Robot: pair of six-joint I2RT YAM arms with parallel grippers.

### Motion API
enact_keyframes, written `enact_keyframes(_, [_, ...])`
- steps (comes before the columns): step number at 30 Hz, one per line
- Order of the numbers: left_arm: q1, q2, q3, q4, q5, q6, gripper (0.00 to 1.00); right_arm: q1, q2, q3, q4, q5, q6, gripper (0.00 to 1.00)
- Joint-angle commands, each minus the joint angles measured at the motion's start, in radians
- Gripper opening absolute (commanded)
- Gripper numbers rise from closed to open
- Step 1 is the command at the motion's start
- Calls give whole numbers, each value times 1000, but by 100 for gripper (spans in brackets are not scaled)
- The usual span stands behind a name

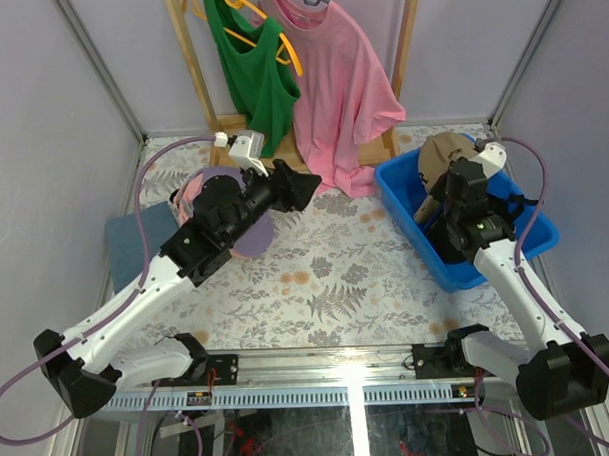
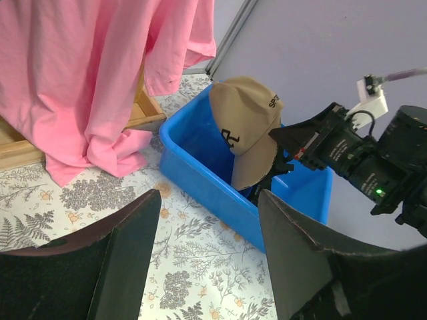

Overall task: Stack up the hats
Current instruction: Pick up the hat from the bin.

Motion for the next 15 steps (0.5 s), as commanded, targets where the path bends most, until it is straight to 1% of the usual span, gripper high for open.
enact_keyframes(1, [-5,30,6,94,-13,29,60,-8,-55,18,153,-4,-6,0])
enact_keyframes(6, [-5,64,20,102,-17,30,60,-10,-63,33,167,-9,-24,0])
enact_keyframes(15, [-5,101,39,107,-1,24,61,-12,-153,24,182,-44,-13,0])
